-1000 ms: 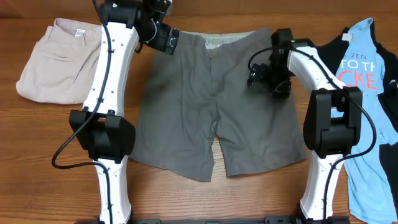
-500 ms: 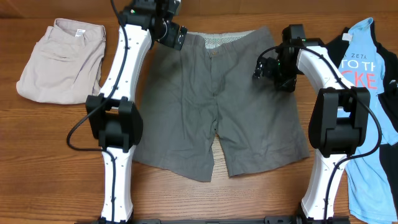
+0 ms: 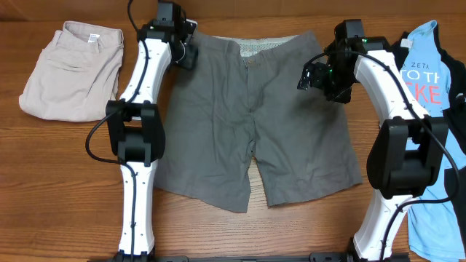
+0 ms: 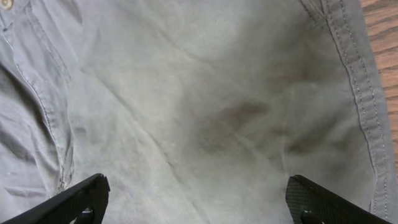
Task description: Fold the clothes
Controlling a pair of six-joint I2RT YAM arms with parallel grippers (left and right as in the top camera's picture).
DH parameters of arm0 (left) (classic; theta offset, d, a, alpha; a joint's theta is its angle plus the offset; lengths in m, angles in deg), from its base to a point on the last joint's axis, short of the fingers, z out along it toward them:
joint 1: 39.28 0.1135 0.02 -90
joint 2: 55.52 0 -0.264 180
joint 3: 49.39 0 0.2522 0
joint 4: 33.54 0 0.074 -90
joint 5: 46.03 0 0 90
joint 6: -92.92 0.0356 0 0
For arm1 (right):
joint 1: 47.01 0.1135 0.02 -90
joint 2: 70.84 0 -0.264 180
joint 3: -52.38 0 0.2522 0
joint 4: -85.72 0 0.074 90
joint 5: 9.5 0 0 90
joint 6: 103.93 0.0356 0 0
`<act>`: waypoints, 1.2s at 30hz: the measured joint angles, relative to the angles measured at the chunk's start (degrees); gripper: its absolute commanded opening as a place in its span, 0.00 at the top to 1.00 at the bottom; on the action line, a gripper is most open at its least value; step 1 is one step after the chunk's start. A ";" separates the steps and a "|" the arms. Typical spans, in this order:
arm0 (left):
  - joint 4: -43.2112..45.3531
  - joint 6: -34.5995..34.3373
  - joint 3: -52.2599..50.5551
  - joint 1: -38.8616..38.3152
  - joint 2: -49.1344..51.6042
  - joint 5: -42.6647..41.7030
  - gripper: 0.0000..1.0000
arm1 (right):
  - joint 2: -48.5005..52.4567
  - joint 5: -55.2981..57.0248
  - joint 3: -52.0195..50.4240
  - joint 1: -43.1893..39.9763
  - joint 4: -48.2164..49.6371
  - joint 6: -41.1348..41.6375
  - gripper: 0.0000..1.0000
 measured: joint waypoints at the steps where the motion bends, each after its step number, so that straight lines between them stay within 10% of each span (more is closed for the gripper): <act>1: 0.00 0.17 0.00 -0.11 0.09 0.00 0.70 | 0.00 -0.04 0.00 0.00 -0.07 -0.04 0.06; 9: -3.17 -1.11 -0.15 -0.48 0.17 0.04 0.96 | 0.00 -1.68 0.00 0.00 -0.46 -0.15 0.07; 18: -11.61 -10.19 -0.07 0.68 0.17 2.58 0.96 | 0.00 -2.60 0.02 0.00 -2.82 -0.17 0.07; 29: -42.60 -16.68 -0.55 9.20 0.20 6.34 0.96 | 0.00 -2.60 0.00 0.00 -4.68 -0.15 0.07; 36: -43.98 -15.78 -0.72 9.88 -0.39 7.06 0.96 | -0.11 -2.58 0.02 -0.02 -5.66 -0.17 0.06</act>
